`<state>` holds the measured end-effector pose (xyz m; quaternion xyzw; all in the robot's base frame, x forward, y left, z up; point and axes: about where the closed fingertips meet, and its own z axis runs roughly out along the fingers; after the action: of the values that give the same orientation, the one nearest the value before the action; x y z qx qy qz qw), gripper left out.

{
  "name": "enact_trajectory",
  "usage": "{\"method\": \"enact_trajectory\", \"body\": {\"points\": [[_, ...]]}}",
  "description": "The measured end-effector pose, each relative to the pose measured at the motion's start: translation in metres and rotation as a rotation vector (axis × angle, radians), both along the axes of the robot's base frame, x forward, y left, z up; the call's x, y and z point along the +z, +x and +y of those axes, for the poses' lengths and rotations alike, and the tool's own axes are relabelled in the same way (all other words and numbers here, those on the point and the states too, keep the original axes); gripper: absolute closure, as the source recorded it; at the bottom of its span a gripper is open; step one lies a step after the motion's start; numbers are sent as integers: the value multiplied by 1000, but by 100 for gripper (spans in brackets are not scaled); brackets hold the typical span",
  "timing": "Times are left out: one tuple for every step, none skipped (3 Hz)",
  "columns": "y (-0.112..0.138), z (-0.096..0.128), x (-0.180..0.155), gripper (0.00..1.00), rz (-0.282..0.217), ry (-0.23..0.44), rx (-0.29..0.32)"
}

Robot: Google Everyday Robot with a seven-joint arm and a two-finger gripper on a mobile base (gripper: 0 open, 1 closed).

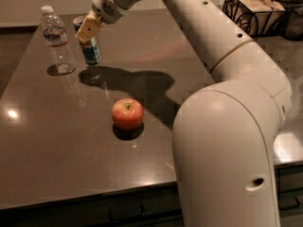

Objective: Move redbull can near water bottle

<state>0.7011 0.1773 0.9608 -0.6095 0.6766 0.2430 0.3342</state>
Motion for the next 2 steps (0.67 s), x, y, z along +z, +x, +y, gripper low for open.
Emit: {"method": "enact_trajectory", "body": {"points": [[-9, 22, -8, 100, 3, -9, 43], [-13, 35, -17, 85, -5, -23, 61]]}}
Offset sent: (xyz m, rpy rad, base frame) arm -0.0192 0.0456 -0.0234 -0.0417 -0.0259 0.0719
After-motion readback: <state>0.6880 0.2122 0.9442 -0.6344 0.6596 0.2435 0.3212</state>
